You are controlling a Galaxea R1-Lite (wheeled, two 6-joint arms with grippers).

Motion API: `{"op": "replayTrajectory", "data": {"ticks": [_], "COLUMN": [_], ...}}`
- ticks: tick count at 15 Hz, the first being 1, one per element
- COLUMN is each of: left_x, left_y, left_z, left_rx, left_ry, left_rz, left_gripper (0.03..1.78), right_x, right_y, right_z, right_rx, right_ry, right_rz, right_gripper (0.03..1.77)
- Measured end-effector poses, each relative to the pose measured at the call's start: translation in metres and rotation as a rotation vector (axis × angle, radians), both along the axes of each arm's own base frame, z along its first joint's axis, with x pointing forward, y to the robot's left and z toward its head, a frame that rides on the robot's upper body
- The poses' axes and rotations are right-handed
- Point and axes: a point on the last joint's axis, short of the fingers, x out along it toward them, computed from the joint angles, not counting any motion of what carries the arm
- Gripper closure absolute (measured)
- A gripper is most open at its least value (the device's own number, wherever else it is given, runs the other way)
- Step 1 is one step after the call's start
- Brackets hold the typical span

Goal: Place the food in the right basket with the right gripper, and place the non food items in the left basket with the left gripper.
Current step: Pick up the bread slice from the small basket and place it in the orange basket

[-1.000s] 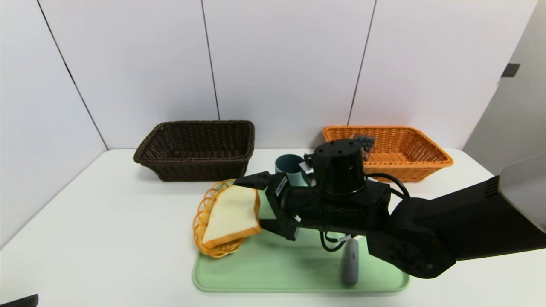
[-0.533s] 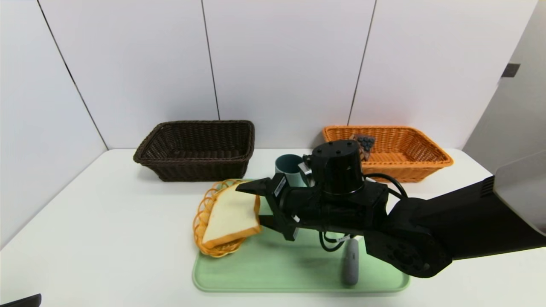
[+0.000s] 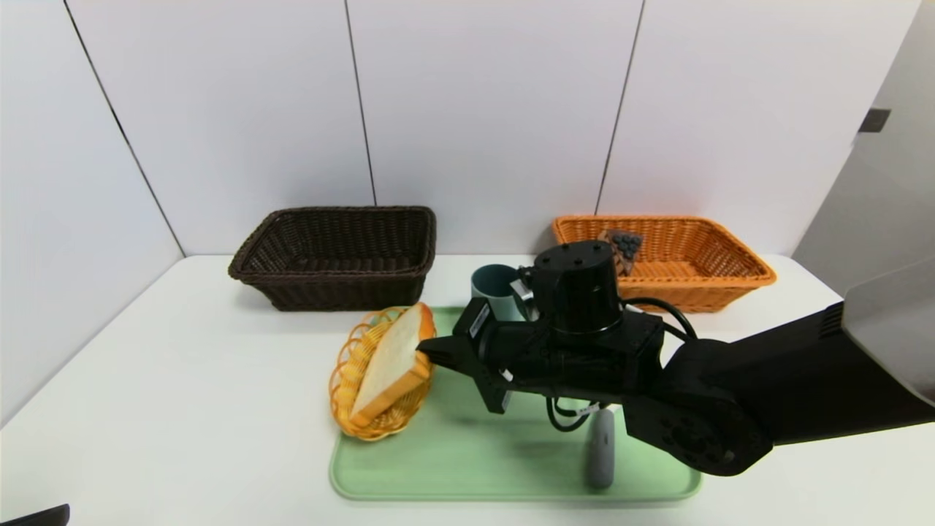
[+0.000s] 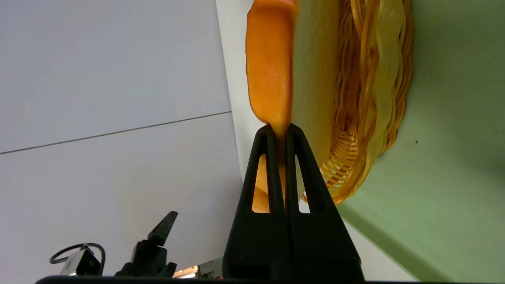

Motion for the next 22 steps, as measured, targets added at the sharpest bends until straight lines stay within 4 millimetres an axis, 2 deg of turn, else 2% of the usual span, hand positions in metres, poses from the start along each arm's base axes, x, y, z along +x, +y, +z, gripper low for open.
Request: {"op": "replayTrajectory", "data": {"ticks": [6,9,16,20,22], "left_x": [-0.002,-0.002,-0.002,-0.002,-0.002], "left_y": [0.001,0.001,0.001,0.001,0.001], "left_z": [0.0,0.0,-0.001,-0.001,-0.002], "left_rx": [-0.002,-0.001,0.002,0.003,0.005], "left_ry": [-0.005,-0.004,-0.003,0.0,0.003], "left_rz": [0.003,0.003,0.006,0.007,0.007], "left_gripper": [0.12,0.12,0.12,0.12,0.12], "right_x": [0.0,-0.003,-0.016,-0.033,-0.041], "right_y": [-0.002,-0.005,-0.02,-0.037,-0.052], "right_z": [0.002,0.012,0.053,0.09,0.115], "right_rx": [0.004,0.019,0.103,0.168,0.182], "right_ry": [-0.001,-0.016,-0.091,-0.164,-0.218], "right_rz": [-0.003,-0.003,0.022,0.061,0.063], "right_gripper": [1.74,1.74,1.74,1.74,1.74]}}
